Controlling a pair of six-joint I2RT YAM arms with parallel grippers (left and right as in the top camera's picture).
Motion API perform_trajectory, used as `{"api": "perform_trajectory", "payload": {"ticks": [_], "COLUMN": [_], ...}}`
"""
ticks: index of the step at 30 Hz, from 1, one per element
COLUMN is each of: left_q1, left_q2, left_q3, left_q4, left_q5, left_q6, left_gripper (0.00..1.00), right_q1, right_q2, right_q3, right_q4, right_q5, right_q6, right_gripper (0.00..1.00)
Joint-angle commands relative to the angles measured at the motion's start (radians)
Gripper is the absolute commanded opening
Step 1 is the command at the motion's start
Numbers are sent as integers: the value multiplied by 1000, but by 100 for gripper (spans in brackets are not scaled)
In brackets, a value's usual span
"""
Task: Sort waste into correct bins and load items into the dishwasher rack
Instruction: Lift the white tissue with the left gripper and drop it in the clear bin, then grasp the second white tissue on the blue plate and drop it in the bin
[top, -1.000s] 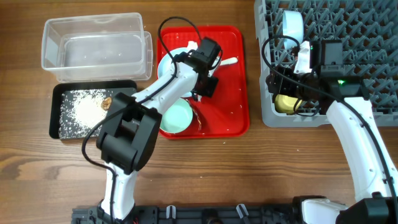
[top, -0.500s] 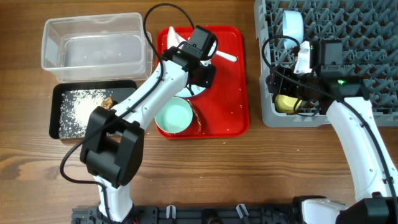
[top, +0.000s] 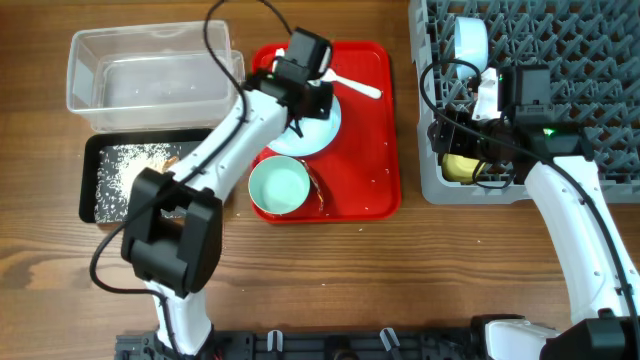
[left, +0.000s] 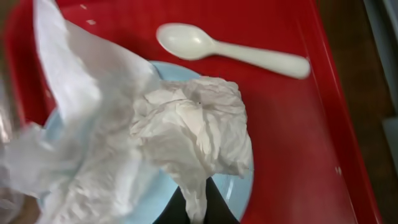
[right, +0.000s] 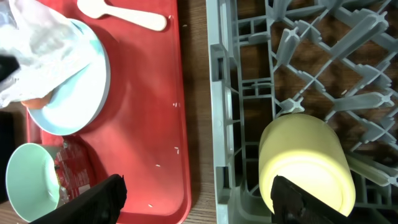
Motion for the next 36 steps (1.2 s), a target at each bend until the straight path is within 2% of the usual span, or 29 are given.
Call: {"api": "perform_trajectory", "payload": {"ticks": [1,4,8,16,17,18,19,20,22,26,29,32,36], "left_q1": [33,74,175,407,422,433,439,440,430,387,313,176,128], "left_q2": [-69,-151,-225,-127,-104,-78,-54,-39,-38,-48,-47,-4,110], "left_q3": [21,42,42,33,32,32,32,32,32,33,33,33,33], "left_q4": [37,44,17,-86,-84,-74,-60,-51,-47,-43,-51,-21,-4], "left_q5": [-32,-60,-173,-179,-179,-179,-179,-166,-71,1,103,89,74], "left_q6": [-28,-43,-85,-136,-136,-135,-134,-117,-31,16,115,204,206], "left_gripper": [4,4,4,4,24,62,96,100,100,100,100,98,93], "right_q1": [0,0,0,0,0,0,0,0,0,0,0,0,0], "right_q2": [-4,-4,-4,-3,-3,-3,-3,-3,-3,-3,-3,-3,-3], "right_q3": [16,16,16,16,16,16,16,16,16,16,16,16,16], "right_q4": [-2,-2,-2,-1,-1,0,-1,-1,-1,-1,-1,-2,-10], "right_q5": [-3,-4,-1,-1,-1,-1,-1,-1,-1,-1,-1,-1,8], "right_q6": [-13,-13,-12,-13,-12,-13,-13,-12,-13,-12,-13,-13,-18], "right_gripper": [78,78,78,78,78,78,78,79,78,78,78,78,78]}}
